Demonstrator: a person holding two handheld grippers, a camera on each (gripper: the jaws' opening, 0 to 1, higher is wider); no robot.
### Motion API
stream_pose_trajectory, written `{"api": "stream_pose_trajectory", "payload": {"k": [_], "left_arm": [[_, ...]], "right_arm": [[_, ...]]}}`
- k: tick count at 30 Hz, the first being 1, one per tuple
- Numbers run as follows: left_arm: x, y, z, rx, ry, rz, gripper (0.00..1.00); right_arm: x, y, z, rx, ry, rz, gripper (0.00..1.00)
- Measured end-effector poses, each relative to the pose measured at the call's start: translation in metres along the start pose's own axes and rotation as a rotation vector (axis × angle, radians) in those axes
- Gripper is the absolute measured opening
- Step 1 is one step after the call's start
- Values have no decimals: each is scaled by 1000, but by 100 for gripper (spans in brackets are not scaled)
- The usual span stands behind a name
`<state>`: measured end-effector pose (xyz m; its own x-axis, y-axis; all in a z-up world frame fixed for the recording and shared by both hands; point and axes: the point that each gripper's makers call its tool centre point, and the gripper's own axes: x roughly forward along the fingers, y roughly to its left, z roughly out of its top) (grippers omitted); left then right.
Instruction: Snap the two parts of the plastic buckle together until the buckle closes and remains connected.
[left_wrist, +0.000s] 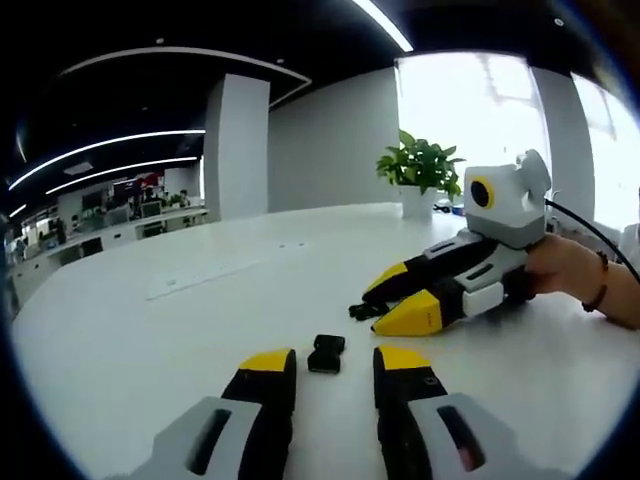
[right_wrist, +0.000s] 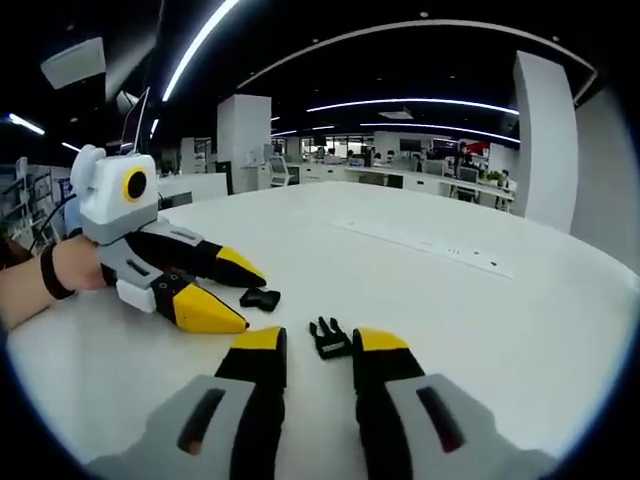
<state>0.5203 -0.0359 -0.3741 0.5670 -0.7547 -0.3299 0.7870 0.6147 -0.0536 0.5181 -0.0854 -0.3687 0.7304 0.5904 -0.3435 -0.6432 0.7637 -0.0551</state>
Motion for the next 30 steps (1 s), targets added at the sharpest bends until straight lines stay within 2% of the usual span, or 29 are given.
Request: {"api": "stream_pose_trajectory", "payload": {"k": [9, 20, 22, 24, 30], "left_arm": [[-1, 5, -1, -9, 6, 26, 27], [-5, 5, -1, -3, 6, 29, 21], [-5, 4, -1, 4, 9, 27, 21], [-6, 1, -2, 45, 18, 2, 15], [-8, -1, -3, 23, 22, 1, 14]], "right_arm": [[-1, 3, -1, -5, 1, 10, 18], [1, -1, 0, -16, -8, -12, 13], [1, -1, 0, -12, -5, -12, 13], [1, -1, 0, -7, 2, -11, 13], [1, -1, 1, -4, 10, -14, 13]]}}
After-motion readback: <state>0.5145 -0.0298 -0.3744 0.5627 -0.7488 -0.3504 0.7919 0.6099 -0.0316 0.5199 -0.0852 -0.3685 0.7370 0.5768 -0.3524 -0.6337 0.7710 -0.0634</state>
